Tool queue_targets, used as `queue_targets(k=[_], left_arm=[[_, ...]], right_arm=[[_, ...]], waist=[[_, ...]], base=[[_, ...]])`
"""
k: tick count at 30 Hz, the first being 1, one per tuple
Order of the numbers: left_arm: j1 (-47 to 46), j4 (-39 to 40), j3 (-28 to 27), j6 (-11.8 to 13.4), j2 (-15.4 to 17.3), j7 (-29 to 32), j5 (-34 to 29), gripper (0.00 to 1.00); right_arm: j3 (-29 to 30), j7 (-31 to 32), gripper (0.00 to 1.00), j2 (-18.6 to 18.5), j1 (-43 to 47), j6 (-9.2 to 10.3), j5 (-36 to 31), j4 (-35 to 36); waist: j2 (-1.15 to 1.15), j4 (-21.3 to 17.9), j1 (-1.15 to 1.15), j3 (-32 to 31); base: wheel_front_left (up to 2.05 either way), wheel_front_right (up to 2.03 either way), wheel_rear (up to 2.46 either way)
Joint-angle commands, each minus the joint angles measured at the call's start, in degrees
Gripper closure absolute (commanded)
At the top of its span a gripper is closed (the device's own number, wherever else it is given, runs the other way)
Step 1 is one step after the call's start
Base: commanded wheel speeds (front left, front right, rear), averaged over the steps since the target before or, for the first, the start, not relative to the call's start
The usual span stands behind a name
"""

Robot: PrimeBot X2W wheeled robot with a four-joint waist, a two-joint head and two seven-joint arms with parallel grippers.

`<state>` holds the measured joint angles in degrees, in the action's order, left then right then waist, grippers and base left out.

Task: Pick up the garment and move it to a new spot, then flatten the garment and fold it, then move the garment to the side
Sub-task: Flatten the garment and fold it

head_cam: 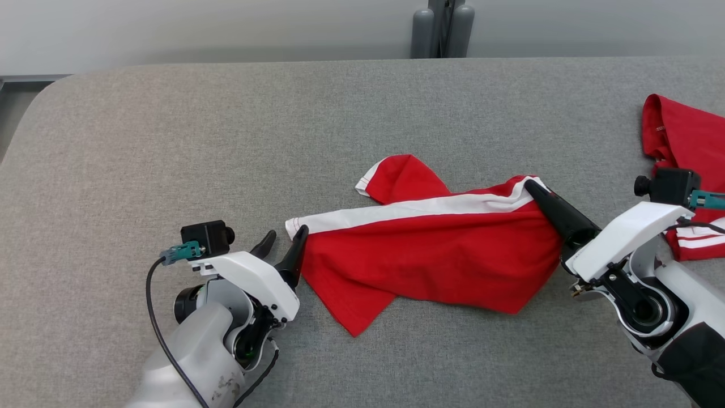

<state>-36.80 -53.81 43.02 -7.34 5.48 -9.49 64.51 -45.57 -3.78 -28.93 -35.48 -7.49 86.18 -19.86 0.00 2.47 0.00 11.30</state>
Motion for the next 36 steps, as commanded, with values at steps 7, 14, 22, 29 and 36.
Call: queue_targets(k=[7,14,22,29,36], left_arm=[[-2.4,-1.0,2.3,-0.2,0.3,2.3,1.8,0.0],[-3.9,-2.2,4.4,-0.2,0.4,4.7,4.0,0.0],[-5.1,-3.1,6.5,-0.2,0.3,4.9,6.0,0.6],[-5.9,-2.6,8.0,-0.2,0.8,1.6,6.3,1.0],[-5.8,1.1,10.3,-0.2,2.9,-2.1,6.2,1.0]], right_arm=[[-0.9,-0.5,1.0,-0.2,-1.5,-0.02,0.5,0.1],[-2.0,-0.6,1.0,0.1,-2.4,-0.02,0.7,0.1],[-2.8,-0.8,1.0,0.0,-2.9,-0.02,1.0,0.0],[-3.3,-1.6,1.0,-0.1,-3.1,-0.02,1.1,-0.4],[-2.8,-5.0,1.0,-0.4,-1.3,-0.02,1.2,0.2]], waist=[[0.0,-0.3,0.0,1.0],[0.0,-0.7,0.0,1.8],[0.0,-1.0,0.0,2.1],[0.0,-0.9,0.0,1.8],[0.0,0.1,0.0,-0.1]], base=[[0.0,0.0,0.0],[0.0,0.0,0.0],[0.0,0.0,0.0],[0.0,0.0,0.0],[0.0,0.0,0.0]])
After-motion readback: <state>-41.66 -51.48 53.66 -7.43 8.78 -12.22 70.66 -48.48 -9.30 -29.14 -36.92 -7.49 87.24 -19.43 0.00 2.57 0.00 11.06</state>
